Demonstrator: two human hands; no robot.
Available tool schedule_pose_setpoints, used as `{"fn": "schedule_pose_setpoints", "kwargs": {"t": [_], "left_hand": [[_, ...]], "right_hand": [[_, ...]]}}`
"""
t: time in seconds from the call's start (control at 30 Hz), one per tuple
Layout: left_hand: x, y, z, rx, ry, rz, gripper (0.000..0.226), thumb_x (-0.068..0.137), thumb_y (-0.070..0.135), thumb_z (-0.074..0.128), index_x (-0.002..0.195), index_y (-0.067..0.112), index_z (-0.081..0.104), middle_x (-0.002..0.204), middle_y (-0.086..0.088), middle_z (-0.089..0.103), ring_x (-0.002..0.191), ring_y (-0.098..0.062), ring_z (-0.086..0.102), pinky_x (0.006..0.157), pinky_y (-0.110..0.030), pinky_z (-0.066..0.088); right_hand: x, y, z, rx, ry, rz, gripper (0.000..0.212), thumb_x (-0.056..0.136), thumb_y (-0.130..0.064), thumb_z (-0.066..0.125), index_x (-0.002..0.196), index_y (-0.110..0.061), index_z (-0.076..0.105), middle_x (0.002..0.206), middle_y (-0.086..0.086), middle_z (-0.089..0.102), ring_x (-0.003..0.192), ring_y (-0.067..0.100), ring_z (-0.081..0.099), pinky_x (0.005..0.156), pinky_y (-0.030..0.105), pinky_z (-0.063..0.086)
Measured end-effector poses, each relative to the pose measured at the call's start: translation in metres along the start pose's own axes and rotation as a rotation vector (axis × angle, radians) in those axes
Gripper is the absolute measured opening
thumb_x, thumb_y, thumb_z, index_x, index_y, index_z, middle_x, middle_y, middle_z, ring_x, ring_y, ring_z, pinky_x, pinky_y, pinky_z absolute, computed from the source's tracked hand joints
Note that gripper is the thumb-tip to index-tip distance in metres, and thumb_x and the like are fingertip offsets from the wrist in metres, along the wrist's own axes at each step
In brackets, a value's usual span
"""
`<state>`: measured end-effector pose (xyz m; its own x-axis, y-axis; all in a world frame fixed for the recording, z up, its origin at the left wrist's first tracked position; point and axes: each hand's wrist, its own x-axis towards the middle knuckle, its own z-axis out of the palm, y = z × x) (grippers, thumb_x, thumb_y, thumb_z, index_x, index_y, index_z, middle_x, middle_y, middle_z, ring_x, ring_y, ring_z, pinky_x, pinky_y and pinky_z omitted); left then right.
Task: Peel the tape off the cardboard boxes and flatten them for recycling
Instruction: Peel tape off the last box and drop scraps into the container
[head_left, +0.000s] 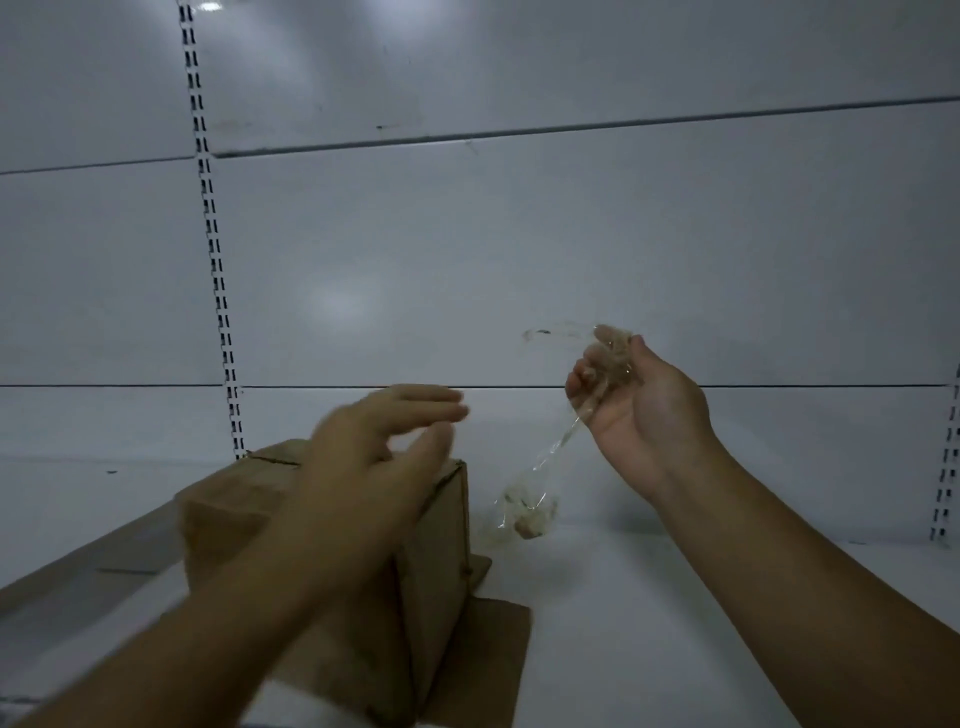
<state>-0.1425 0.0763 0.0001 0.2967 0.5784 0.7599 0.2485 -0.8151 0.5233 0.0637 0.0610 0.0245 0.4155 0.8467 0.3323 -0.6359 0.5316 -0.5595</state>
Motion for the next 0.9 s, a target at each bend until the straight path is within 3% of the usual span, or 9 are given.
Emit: {"fn": "schedule_pose_setpoints", "kwargs": {"t": [0.1,0.2,0.37,0.43,0.5,0.57,0.7,0.8,0.9], "left_hand": [[-0.032,0.033,0.043,-0.206,-0.051,-0.01,0.043,0.074,0.053,0.05,0.117,0.047,0.056,0.134,0.036,0.04,0.123,0.021,0.031,0.09,-0.001,0.034],[-0.038,0.046,0.068,-0.434,-0.048,-0.225,0.044,0.084,0.055,0.054,0.125,0.055,0.039,0.138,0.035,0.028,0.122,0.021,0.027,0.083,0.004,0.029],[-0.036,0.044,0.09,-1.159,-0.363,-0.854,0.053,0.073,0.047,0.066,0.124,0.035,0.054,0.126,-0.004,0.058,0.112,-0.028,0.058,0.088,-0.046,0.052],[-0.038,0.043,0.093,-1.461,-0.521,-1.017,0.046,0.077,0.036,0.066,0.117,0.015,0.06,0.112,-0.016,0.067,0.098,-0.036,0.065,0.082,-0.051,0.054],[-0.037,0.045,0.092,-1.605,-0.575,-1.064,0.033,0.09,0.027,0.055,0.113,0.004,0.061,0.108,-0.022,0.068,0.085,-0.035,0.07,0.07,-0.043,0.058],[-0.033,0.04,0.096,-1.676,-0.508,-1.073,0.027,0.093,0.021,0.05,0.107,0.001,0.063,0.107,-0.023,0.069,0.08,-0.033,0.071,0.063,-0.04,0.059],[-0.034,0.042,0.104,-1.798,-0.524,-1.017,0.044,0.095,0.045,0.042,0.116,0.011,0.061,0.118,-0.019,0.065,0.104,-0.036,0.065,0.082,-0.049,0.056],[-0.042,0.055,0.105,-1.764,-0.609,-0.983,0.054,0.088,0.052,0.049,0.115,0.007,0.059,0.11,-0.011,0.069,0.097,-0.022,0.069,0.078,-0.034,0.058],[-0.053,0.063,0.117,-1.623,-0.538,-0.935,0.045,0.093,0.044,0.048,0.117,0.008,0.062,0.105,-0.008,0.072,0.095,-0.017,0.07,0.079,-0.029,0.054]], "right_hand": [[-0.012,-0.009,0.006,0.044,0.0,-0.021,0.032,0.102,-0.019,0.034,0.094,-0.004,0.061,0.067,0.007,0.062,0.053,0.014,0.059,0.056,0.024,0.053],[-0.029,-0.022,0.012,0.036,-0.033,-0.07,0.027,0.101,-0.015,0.039,0.094,-0.003,0.062,0.069,0.008,0.064,0.055,0.014,0.062,0.059,0.024,0.055],[-0.061,-0.033,0.017,-0.059,-0.064,-0.157,0.023,0.1,-0.011,0.04,0.094,-0.004,0.062,0.075,0.01,0.067,0.064,0.018,0.067,0.066,0.028,0.057],[-0.073,-0.036,0.017,-0.157,-0.065,-0.207,0.022,0.099,-0.009,0.04,0.095,-0.004,0.062,0.077,0.011,0.068,0.07,0.02,0.068,0.071,0.029,0.058],[-0.082,-0.039,0.012,-0.364,-0.055,-0.293,0.026,0.101,-0.01,0.037,0.097,-0.005,0.061,0.082,0.01,0.07,0.08,0.023,0.069,0.077,0.031,0.057],[-0.097,-0.043,0.002,-0.803,-0.002,-0.436,0.029,0.102,-0.012,0.034,0.101,-0.009,0.062,0.088,0.007,0.072,0.09,0.019,0.069,0.083,0.027,0.055],[-0.131,-0.035,-0.024,-1.46,-0.038,-0.555,0.024,0.099,-0.018,0.043,0.104,-0.027,0.064,0.104,-0.01,0.07,0.1,-0.001,0.062,0.089,0.015,0.046],[-0.148,-0.013,-0.045,-1.965,-0.206,-0.577,0.029,0.092,-0.022,0.045,0.114,-0.025,0.064,0.126,-0.012,0.059,0.126,-0.003,0.042,0.116,0.025,0.017],[-0.163,-0.004,-0.053,-2.065,-0.184,-0.572,0.038,0.091,-0.022,0.049,0.129,-0.023,0.055,0.15,-0.009,0.033,0.142,0.001,0.013,0.117,0.019,0.008]]}}
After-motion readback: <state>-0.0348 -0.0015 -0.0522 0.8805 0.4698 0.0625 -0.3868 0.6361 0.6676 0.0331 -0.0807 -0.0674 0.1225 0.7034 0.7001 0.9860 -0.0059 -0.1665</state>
